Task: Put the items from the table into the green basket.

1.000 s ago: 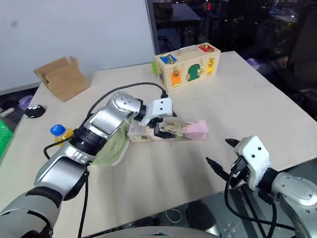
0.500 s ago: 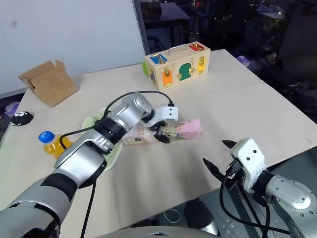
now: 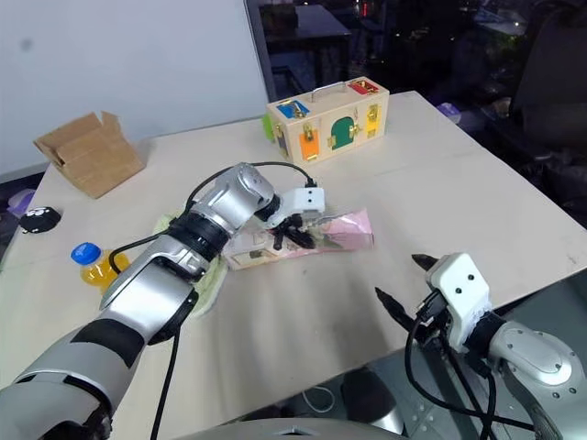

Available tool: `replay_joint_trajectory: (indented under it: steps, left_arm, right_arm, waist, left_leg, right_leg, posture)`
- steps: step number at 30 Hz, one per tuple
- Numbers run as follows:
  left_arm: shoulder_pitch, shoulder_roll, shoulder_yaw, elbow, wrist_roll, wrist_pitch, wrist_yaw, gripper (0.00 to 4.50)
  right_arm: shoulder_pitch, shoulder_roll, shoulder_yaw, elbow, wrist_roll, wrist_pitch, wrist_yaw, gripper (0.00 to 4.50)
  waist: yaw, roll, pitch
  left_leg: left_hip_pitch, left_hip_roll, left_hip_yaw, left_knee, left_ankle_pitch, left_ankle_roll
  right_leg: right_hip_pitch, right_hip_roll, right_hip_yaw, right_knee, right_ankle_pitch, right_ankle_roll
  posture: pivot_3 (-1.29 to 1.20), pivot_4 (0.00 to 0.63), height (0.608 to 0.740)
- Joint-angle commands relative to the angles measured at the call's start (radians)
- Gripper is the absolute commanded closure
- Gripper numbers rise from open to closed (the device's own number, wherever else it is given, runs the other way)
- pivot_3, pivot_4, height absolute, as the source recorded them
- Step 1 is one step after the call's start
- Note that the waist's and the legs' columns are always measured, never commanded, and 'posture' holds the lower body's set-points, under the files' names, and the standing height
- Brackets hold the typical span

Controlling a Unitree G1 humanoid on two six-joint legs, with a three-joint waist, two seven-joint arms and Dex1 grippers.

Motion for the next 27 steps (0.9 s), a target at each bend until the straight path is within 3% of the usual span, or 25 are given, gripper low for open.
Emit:
replay_joint_trajectory:
  steps: [1,5,7,12,16,22,27]
  left_arm:
    - [-0.094,0.024,0.166,-0.089,-0.107,0.145,0.022,3.6]
    - [-0.175,0.023,0.314,-0.066,-0.192,0.268,0.127,3.6]
    - [-0.236,0.031,0.431,-0.002,-0.228,0.281,0.255,3.6]
    - [-0.319,0.1,0.671,0.125,-0.285,0.2,0.58,3.6]
    - [-0.308,0.193,0.784,0.133,-0.299,0.103,0.761,3.6]
    - [-0.168,0.366,0.871,-0.002,-0.261,-0.069,0.966,3.6]
    - [-0.007,0.478,0.899,-0.136,-0.215,-0.165,1.067,3.6]
  right_arm:
    - [-0.083,0.011,0.025,0.022,-0.009,-0.047,-0.025,0.0]
    - [-0.208,0.033,0.084,0.077,-0.027,-0.076,-0.047,0.0]
    - [-0.316,0.066,0.131,0.124,-0.045,-0.094,-0.067,0.0]
    - [-0.549,0.15,0.241,0.241,-0.046,-0.104,-0.07,0.0]
    - [-0.7,0.211,0.319,0.357,-0.043,-0.133,-0.024,0.0]
    - [-0.888,0.285,0.419,0.541,-0.041,-0.215,0.111,0.0]
    - [-0.975,0.329,0.462,0.651,-0.048,-0.282,0.202,0.0]
  waist:
    - [0.0,0.0,0.0]
    - [0.004,0.0,0.001]
    - [0.009,0.0,0.001]
    - [0.027,0.001,0.001]
    - [0.051,0.0,0.001]
    - [0.135,-0.001,0.0]
    - [0.256,-0.004,-0.001]
  left_leg:
    - [0.0,0.0,0.0,0.0,0.0,0.0]
    - [0.0,0.0,-0.001,0.001,0.0,0.0]
    - [0.0,0.0,-0.001,0.001,0.0,0.0]
    - [0.001,0.0,-0.003,0.0,0.0,0.0]
    - [0.002,-0.001,-0.005,0.0,0.0,0.0]
    - [-0.003,-0.001,-0.003,-0.002,0.001,-0.001]
    - [-0.01,-0.003,-0.005,0.001,0.004,-0.006]
  right_leg:
    - [-0.001,0.0,0.0,0.0,0.0,0.0]
    - [0.0,0.0,-0.001,0.0,0.0,0.0]
    - [0.0,0.0,-0.001,0.001,0.0,0.0]
    - [0.0,0.0,-0.002,0.003,0.0,0.0]
    - [-0.004,0.0,-0.002,0.01,0.001,0.0]
    - [-0.015,0.0,0.001,0.016,0.003,-0.005]
    - [-0.019,0.0,0.0,0.015,0.003,-0.005]
  posture:
    - [-0.36,0.0,0.74]
    - [-0.33,0.0,0.74]
    - [-0.3,0.0,0.74]
    - [-0.23,0.0,0.74]
    - [-0.14,0.0,0.74]
    - [0.0,0.0,0.74]
    - [0.09,0.0,0.74]
